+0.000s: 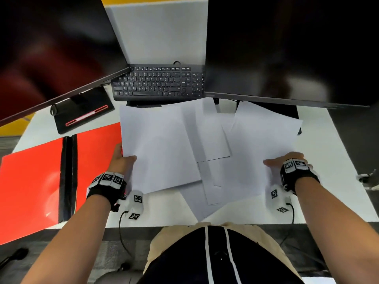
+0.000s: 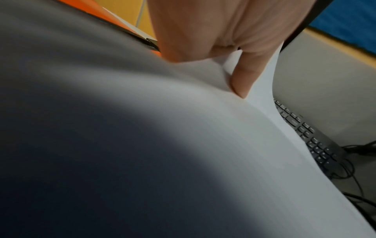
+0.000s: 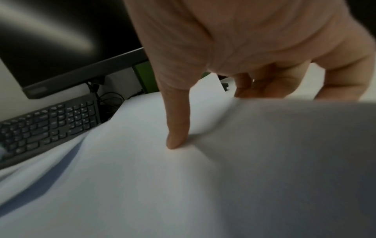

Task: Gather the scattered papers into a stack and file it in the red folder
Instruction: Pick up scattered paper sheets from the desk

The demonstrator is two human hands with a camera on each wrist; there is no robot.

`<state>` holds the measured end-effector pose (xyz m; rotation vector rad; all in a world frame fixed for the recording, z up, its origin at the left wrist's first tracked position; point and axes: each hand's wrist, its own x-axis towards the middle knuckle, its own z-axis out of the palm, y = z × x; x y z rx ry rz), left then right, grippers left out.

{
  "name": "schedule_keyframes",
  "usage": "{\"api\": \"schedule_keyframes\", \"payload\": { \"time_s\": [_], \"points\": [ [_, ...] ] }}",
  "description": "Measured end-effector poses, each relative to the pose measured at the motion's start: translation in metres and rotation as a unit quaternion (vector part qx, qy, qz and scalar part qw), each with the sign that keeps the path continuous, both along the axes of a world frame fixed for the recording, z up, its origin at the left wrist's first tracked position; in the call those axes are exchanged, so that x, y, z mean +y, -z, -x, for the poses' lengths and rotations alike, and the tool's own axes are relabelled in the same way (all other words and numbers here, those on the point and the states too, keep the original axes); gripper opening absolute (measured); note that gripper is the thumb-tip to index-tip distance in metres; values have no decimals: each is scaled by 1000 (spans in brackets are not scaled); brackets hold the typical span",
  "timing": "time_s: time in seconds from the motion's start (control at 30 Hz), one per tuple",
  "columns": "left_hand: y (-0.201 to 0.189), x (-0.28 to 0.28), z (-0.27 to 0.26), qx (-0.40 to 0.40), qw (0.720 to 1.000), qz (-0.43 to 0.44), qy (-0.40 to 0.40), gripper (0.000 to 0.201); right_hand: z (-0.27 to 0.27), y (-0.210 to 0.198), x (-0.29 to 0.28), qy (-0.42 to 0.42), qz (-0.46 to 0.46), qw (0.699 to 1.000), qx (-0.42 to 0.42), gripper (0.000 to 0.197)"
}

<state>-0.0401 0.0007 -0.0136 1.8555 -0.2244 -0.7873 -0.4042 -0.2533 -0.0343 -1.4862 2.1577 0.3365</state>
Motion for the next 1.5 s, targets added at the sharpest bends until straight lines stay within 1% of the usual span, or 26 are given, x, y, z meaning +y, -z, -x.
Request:
{"api": "schedule_keyframes", "payload": {
  "time_s": [0.07, 0.2, 0.27, 0.3, 0.33, 0.37, 0.43, 0.47, 0.53, 0.63, 0.73, 0.77, 0.83, 0.9, 1.0, 1.17, 1.23, 1.3, 1.5],
  "points": [
    [3, 4, -3, -17, 1000, -18, 0, 47, -9, -2, 2, -24, -14, 1000, 4, 118],
    [7, 12, -3, -40, 998, -42, 5, 50, -25, 3, 2, -67, -57, 996, -12, 130],
    [7, 15, -2, -50, 997, -49, 11, 50, -33, 4, 2, -50, -55, 996, -53, 130],
    [7, 16, -3, -54, 997, -54, 12, 49, -36, 5, 2, -38, -52, 995, -74, 126],
    [7, 17, -3, -59, 996, -59, 14, 50, -39, 4, 3, -38, -48, 994, -89, 119],
    [9, 19, -3, -64, 996, -65, 17, 50, -41, 6, 3, -43, -47, 993, -98, 106],
    [10, 20, -4, -70, 995, -71, 16, 50, -45, 6, 6, -56, -38, 990, -123, 73],
    [10, 20, -4, -71, 995, -71, 14, 50, -48, 5, 9, -59, -31, 989, -129, 61],
    [10, 20, -5, -72, 995, -69, 8, 51, -54, 1, 13, -67, 0, 989, -134, 46],
    [10, 20, -6, -69, 995, -70, 11, 51, -67, -9, 17, -105, 35, 980, -164, 44],
    [15, 21, -9, -66, 995, -76, 9, 50, -78, -21, 27, -158, 78, 964, -198, 37],
    [16, 21, -9, -66, 995, -79, 8, 50, -83, -27, 32, -184, 98, 959, -191, 40],
    [18, 22, -11, -64, 995, -81, 11, 50, -92, -39, 44, -255, 144, 946, -141, 49],
    [19, 21, -13, -57, 995, -80, 18, 50, -104, -54, 54, -316, 194, 924, -90, 52],
    [22, 21, -20, -52, 994, -88, 29, 53, -123, -81, 63, -383, 253, 887, -46, 46],
    [26, 19, -35, -51, 993, -103, 38, 55, -159, -118, 68, -469, 313, 825, -31, 40],
    [25, 20, -39, -45, 992, -113, 42, 55, -173, -130, 70, -484, 333, 809, -32, 39],
    [25, 21, -44, -32, 991, -120, 49, 55, -186, -144, 70, -483, 355, 800, -33, 38],
    [25, 24, -58, -7, 988, -134, 75, 56, -212, -198, 57, -407, 437, 800, -58, 40]
  ]
}}
